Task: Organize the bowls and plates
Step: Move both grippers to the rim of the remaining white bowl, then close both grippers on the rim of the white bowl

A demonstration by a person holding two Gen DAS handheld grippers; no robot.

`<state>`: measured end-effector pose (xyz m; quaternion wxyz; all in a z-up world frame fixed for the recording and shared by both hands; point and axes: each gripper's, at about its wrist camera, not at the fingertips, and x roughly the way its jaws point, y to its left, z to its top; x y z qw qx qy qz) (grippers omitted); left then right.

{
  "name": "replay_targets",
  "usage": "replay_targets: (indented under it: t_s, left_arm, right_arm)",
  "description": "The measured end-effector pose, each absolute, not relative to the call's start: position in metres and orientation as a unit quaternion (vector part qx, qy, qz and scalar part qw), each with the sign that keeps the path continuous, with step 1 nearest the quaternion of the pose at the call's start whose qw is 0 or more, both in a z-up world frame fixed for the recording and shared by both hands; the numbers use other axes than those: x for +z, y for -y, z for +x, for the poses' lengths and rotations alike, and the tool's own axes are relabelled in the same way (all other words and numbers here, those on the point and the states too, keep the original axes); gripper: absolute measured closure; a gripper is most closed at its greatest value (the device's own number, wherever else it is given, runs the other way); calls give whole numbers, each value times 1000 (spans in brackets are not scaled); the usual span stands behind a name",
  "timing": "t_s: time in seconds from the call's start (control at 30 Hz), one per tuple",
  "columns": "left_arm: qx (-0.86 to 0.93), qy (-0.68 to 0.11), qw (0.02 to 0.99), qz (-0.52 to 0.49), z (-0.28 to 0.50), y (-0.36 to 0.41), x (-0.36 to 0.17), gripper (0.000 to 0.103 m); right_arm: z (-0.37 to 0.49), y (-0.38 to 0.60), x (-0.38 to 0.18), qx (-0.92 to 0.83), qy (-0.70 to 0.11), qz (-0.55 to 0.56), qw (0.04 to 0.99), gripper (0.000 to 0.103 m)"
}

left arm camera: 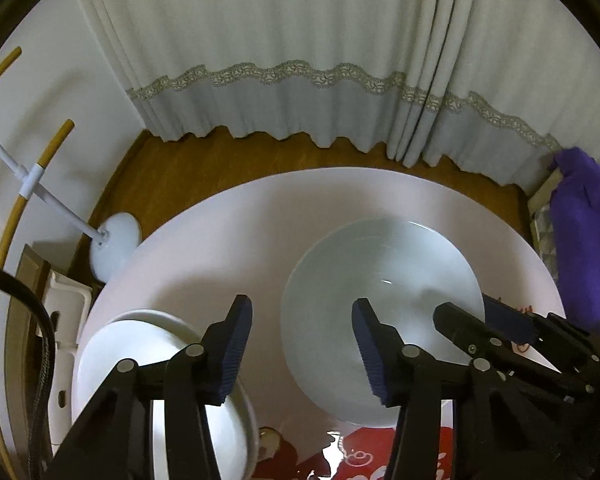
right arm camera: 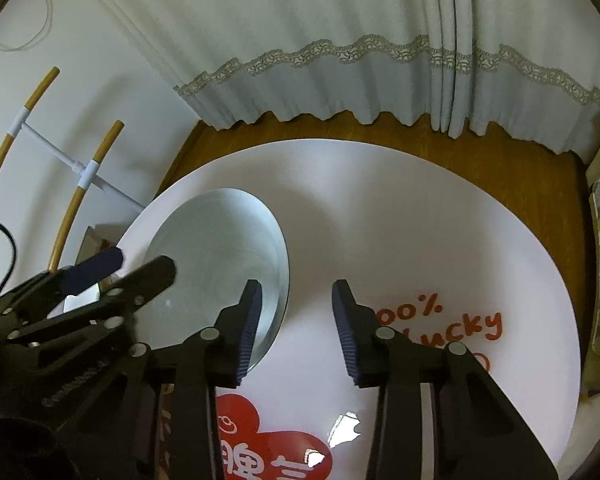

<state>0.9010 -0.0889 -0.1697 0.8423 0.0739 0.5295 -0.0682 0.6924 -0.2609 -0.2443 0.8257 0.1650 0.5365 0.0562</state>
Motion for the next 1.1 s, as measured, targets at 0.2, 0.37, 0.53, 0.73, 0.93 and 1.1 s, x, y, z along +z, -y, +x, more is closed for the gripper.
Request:
replay_targets:
  t_s: [0.2, 0.37, 0.53, 0.73, 0.93, 1.1]
  left_arm:
    - [-75, -544, 833, 74, 921, 92, -187, 74]
    - [-66, -538, 837, 81, 930, 90, -192, 89]
    - [-69, -530, 841, 81, 923, 90, -192, 94]
    - [-79, -527, 843, 74, 894, 85, -187, 95]
    - [-91, -507, 854, 69, 869, 70, -159, 95]
    - [-99, -489, 864, 62, 837, 56, -138, 95]
  right_arm:
    - [693, 258, -246, 64, -534, 167, 826, 83]
    - [693, 252, -244, 68, -530, 156, 830, 93]
    - [689, 252, -245, 66, -530, 158, 830, 93]
    - [681, 253, -242, 62, -530, 161, 830, 94]
    - [665, 253, -227, 58, -519, 161, 838, 93]
    - [645, 251, -206, 57, -507, 162, 845, 93]
